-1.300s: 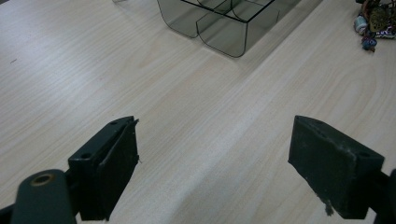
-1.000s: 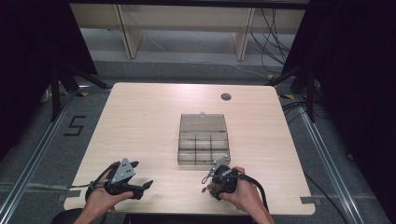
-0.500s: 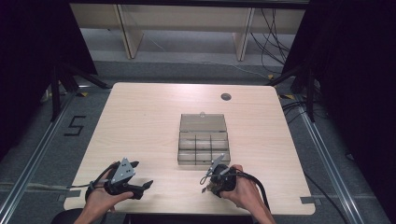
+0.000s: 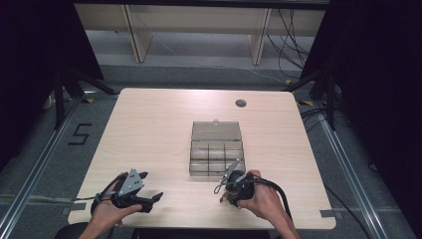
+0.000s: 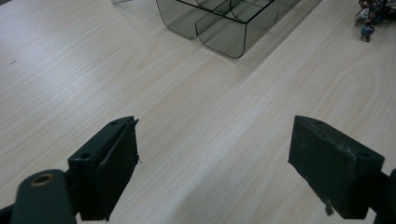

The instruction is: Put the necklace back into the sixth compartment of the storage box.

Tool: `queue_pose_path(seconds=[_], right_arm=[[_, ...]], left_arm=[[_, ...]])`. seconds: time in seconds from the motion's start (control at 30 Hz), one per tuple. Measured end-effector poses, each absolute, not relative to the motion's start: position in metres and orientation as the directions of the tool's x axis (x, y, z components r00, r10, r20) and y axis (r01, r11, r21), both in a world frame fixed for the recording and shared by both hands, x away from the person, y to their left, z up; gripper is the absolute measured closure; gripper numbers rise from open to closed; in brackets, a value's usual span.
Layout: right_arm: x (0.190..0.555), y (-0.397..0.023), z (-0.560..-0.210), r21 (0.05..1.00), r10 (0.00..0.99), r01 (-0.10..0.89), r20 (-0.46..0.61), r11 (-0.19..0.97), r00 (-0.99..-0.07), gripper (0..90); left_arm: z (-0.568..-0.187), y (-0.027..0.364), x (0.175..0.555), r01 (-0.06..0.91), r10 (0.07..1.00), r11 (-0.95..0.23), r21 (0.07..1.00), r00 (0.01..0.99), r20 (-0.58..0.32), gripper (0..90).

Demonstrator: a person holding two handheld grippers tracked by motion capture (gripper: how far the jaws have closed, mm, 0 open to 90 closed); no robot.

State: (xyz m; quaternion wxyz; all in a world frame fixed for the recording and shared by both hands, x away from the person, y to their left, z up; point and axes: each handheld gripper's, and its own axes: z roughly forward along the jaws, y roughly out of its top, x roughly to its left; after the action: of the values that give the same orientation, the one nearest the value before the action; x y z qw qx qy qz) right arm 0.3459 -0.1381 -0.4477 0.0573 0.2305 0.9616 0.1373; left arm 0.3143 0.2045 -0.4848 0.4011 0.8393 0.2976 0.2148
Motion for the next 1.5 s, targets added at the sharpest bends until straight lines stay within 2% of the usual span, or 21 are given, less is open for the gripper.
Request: queue_pose_path(seconds=[0.73,1.5], right_arm=[[0.356,-0.143,-0.389,0.349,0.435,0.378,-0.100,0.857,-0.895,61.4],[0.386,-0.144,-0.335,0.359,0.429,0.376,-0.080,0.854,-0.900,61.5]], left_arm=[[-0.486,0.204,0.316,0.322,0.662,-0.507,0.800,0.739,0.122,15.1],[-0.486,0.204,0.316,0.333,0.671,-0.499,0.800,0.732,0.114,15.2]])
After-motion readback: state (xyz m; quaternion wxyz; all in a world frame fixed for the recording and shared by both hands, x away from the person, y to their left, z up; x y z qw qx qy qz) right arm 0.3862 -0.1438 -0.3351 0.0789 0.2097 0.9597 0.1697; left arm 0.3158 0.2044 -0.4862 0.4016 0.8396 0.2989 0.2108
